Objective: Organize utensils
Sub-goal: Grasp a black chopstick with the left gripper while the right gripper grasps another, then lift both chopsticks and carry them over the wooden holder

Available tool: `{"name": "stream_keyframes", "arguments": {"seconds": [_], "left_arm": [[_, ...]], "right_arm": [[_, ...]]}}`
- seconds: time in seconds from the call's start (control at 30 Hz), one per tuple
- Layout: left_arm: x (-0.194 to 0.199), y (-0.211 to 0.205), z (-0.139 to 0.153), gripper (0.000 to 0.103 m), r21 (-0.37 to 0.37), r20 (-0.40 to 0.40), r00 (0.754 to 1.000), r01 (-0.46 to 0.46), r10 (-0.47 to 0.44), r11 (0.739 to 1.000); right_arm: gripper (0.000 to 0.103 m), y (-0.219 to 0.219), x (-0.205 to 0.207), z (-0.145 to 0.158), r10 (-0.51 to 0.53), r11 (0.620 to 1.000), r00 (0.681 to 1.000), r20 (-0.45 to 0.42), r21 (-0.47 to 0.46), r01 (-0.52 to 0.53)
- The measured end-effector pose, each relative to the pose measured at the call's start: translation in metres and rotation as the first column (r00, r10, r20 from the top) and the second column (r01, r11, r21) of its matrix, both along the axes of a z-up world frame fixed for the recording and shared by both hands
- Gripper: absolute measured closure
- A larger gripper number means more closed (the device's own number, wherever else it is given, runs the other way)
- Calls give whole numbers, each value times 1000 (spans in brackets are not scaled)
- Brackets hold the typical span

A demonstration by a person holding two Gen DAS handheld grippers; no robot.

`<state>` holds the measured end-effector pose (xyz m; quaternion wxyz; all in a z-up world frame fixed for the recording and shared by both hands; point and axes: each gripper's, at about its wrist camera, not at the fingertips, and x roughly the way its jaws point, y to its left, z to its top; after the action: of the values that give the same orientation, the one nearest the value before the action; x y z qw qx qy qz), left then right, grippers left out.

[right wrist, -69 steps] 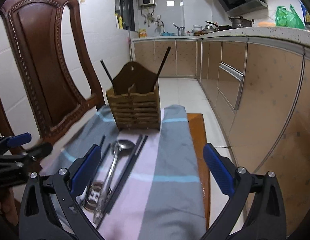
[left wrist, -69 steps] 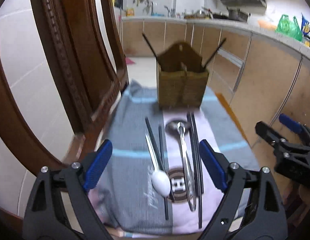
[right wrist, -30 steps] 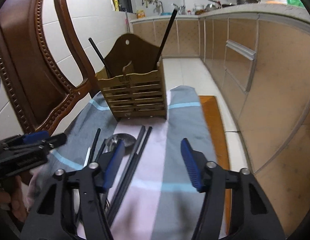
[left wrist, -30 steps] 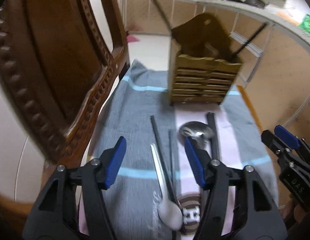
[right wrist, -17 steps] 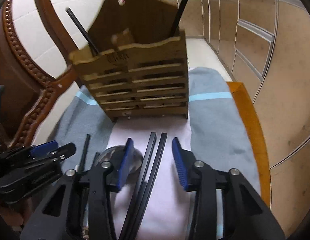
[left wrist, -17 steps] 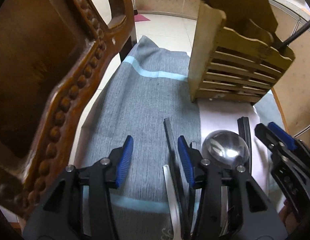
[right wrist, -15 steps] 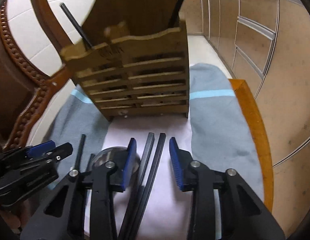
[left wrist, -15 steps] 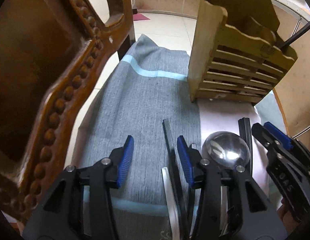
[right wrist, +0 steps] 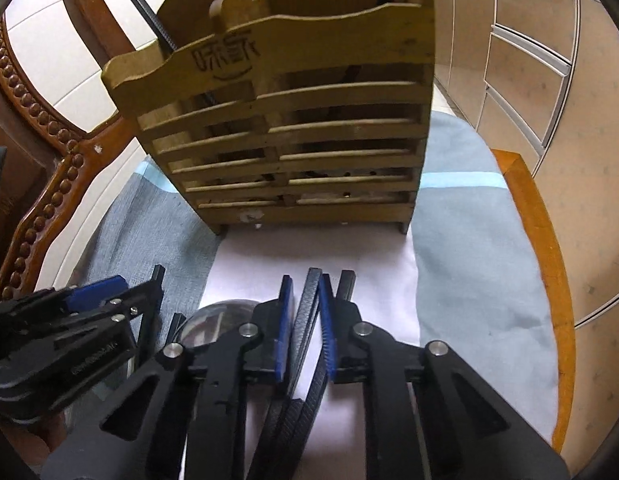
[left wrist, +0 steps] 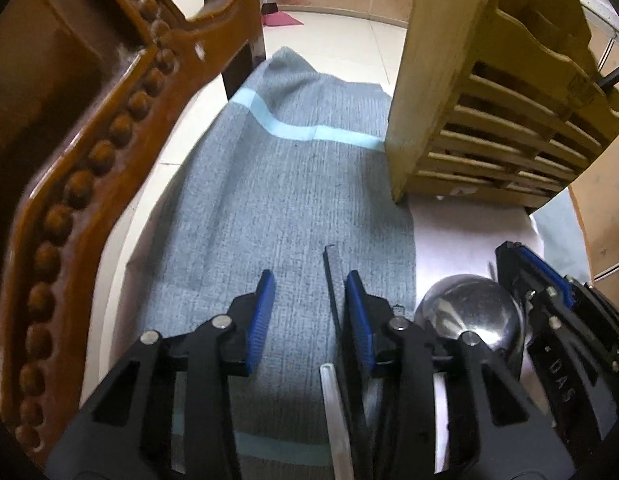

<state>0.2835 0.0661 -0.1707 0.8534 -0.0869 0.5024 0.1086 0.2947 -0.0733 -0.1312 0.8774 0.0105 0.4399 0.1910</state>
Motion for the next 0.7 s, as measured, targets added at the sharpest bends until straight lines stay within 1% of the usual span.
{"name": "stream_keyframes", "arguments": {"seconds": [0.03,0.07,0.1,0.2,0.3,0.37,0.47,0.57,0.7], "left_arm": [[1,-1,0,74,5,6,1000,1,-1,1000],[2,0,0,83,-2,7,1000,2,-2,1000],[4,2,0,94,-19,9,1000,1,0,1000],[7,7,1,96,-53,26,1000,-10,11,999],[-2,11,18,96,-75,65,998,-3,7,997],[-13,10,41,96,-92,113,994,17,-7,996],[-38,3,73,96,-76,172,984,63,-49,995],[-62,-2,98,96,-75,225,971,100,-81,992],[-94,-2,122,96,-75,290,951,132,-105,988]], "right_arm": [[92,1,2,0,0,1000,1000,-4,3,0],[93,4,7,-2,1,1000,1000,-6,7,-1],[93,2,9,-1,1,1000,1000,-8,19,-1],[93,-4,8,7,-1,998,1000,-8,59,2],[93,-14,0,26,4,994,1000,12,107,-6],[93,-22,-7,40,10,990,1000,26,139,-13],[93,-33,-23,61,15,984,998,61,175,-26],[93,-44,-39,78,11,977,996,86,212,-29],[94,-62,-58,106,-1,969,992,129,245,-31]]}}
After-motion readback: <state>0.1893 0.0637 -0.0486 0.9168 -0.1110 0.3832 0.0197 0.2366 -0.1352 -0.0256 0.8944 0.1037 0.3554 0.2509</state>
